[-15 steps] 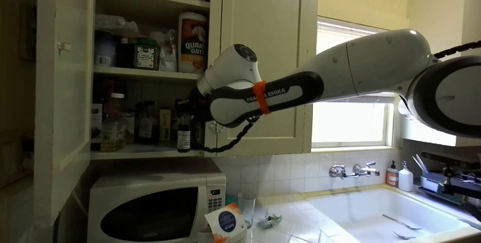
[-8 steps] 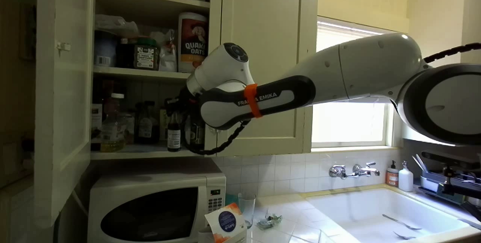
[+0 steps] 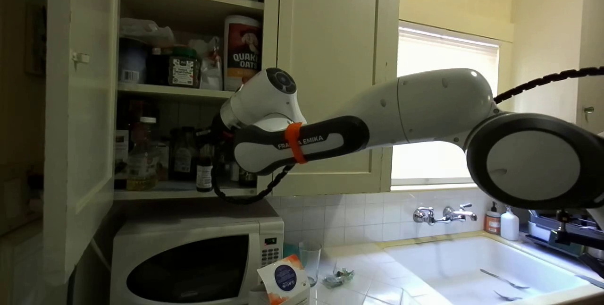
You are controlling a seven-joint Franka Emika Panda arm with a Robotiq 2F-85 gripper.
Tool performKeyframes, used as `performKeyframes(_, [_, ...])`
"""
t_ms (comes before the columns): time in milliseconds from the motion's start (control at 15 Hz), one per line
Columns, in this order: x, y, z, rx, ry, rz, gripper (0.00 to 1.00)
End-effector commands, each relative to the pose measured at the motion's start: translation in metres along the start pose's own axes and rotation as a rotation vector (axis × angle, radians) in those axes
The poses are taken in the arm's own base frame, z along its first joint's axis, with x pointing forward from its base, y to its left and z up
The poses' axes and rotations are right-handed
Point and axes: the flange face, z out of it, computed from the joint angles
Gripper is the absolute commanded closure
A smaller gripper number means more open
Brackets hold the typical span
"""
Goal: Put the soy sauce bottle on the bottom shelf.
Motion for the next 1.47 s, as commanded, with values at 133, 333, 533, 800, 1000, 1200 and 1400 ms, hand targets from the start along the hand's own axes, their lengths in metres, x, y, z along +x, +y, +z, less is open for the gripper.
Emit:
performKeyframes(133, [0.03,0.001,0.008,-0.025,0.108,-0.016,0.87])
performKeyframes(333, [0.034,0.01,0.014,-0.037,0.124,0.005,0.87])
performKeyframes(533, [0.031,0.017,0.026,-0.046,0.14,0.022,0.87])
performKeyframes(800, [0.028,0.023,0.034,-0.057,0.148,0.034,0.87])
performKeyframes(1000, [0.028,0.023,0.036,-0.066,0.122,0.057,0.87])
performKeyframes(1200, [0.032,0.028,0.034,-0.095,0.106,0.092,0.87])
performKeyframes(1400, [0.035,0.036,0.032,-0.12,0.091,0.141,0.87])
